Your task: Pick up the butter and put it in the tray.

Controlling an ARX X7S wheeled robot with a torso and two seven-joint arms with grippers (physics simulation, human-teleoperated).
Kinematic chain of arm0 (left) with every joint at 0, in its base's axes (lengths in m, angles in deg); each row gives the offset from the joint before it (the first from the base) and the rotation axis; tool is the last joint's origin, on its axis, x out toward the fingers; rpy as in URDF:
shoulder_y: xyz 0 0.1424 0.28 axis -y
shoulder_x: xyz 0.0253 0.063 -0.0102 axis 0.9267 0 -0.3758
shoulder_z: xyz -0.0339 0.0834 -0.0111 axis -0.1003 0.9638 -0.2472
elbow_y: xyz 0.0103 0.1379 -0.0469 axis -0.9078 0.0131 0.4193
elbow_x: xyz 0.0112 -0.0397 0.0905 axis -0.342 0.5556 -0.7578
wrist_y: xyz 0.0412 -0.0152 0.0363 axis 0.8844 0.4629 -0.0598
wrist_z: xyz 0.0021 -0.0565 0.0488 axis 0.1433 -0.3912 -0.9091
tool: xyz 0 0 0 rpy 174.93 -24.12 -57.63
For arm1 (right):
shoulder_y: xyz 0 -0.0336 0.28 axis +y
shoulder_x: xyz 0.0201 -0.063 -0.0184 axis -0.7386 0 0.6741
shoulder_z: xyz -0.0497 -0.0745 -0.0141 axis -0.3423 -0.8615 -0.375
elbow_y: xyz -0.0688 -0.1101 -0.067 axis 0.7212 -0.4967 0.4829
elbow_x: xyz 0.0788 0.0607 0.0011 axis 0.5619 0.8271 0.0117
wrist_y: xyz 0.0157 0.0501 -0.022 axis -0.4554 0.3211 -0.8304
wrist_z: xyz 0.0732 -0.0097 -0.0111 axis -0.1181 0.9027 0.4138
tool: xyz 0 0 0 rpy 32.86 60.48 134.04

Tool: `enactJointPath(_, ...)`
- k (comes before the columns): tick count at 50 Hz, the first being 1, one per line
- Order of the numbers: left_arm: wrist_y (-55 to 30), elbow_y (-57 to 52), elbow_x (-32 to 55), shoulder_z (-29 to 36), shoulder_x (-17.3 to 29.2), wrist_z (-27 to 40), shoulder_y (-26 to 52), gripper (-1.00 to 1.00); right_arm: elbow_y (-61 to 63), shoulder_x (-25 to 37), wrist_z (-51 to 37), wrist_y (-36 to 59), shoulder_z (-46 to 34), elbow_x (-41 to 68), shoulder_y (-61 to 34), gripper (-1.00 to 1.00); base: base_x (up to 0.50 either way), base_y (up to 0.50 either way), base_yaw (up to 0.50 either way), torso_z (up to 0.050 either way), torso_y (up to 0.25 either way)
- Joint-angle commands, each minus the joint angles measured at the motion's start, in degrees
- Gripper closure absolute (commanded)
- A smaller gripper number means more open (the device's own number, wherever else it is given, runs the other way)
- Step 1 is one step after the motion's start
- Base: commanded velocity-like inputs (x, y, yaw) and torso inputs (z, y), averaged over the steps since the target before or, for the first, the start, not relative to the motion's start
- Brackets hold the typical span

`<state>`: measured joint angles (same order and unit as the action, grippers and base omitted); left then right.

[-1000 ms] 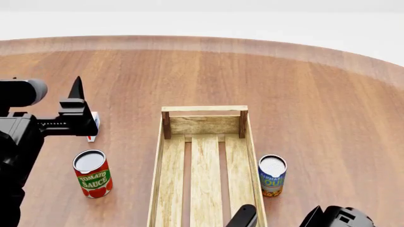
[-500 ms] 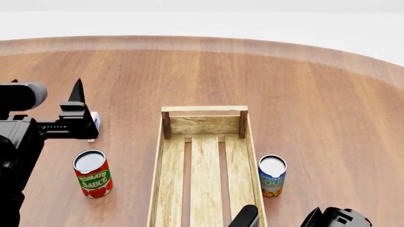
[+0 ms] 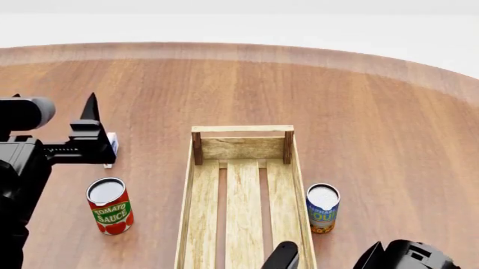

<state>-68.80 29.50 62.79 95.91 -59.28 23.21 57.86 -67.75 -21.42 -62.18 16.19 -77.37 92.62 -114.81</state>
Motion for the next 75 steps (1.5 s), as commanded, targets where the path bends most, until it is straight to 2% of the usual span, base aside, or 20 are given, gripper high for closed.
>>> enactJointPath(1,0.17,0.46,0.36,-0.21,0.18,0.23,0.27,-1.00,9.53,2.82,-5.62,6.85,4.64,10.73,-3.87,1.00,0.00,0.00,0.00,0.000,0.000)
enactJointPath(7,0.42,0.80,0.41,-0.25,0.28,0.32,0.35,-1.00,13.95,3.98,-14.63,13.28,6.76,21.30,-6.56,1.00,0.00,0.00,0.00,0.000,0.000)
enactJointPath(15,0.56,0.47,0.81,-0.38,0.36,0.51,0.16,-1.00,15.91,5.28,-25.07,17.14,7.84,35.68,-10.38,1.00,0.00,0.00,0.00,0.000,0.000)
enactJointPath(25,0.67,0.70,0.96,-0.38,0.60,0.72,0.39,-1.00,15.65,6.38,-27.78,17.04,8.24,38.95,-12.47,1.00,0.00,0.00,0.00,0.000,0.001)
enactJointPath(38,0.39,0.70,1.42,-0.37,0.86,1.01,0.87,-1.00,10.31,12.00,-33.43,14.46,11.77,46.86,-20.03,1.00,0.00,0.00,0.00,0.000,0.001)
enactJointPath(45,0.33,0.74,1.58,-0.24,0.87,1.22,1.06,-1.00,4.54,11.59,-36.25,8.34,13.34,39.85,-20.53,1.00,0.00,0.00,0.00,0.000,0.000)
enactJointPath(60,0.76,1.05,1.74,0.07,0.98,1.42,0.87,-1.00,-5.59,7.83,-33.51,-7.20,19.67,32.82,-19.46,1.00,0.00,0.00,0.00,0.000,0.001)
enactJointPath(68,0.94,1.13,1.86,0.56,0.79,1.50,0.79,-1.00,-19.11,1.05,-28.41,-18.55,21.02,25.59,-16.92,1.00,0.00,0.00,0.00,0.000,0.001)
enactJointPath(75,1.33,1.83,1.57,1.05,0.61,1.59,1.05,-1.00,-39.58,-10.02,-21.21,-24.35,19.62,20.39,-17.13,1.00,0.00,0.00,0.00,0.000,0.001)
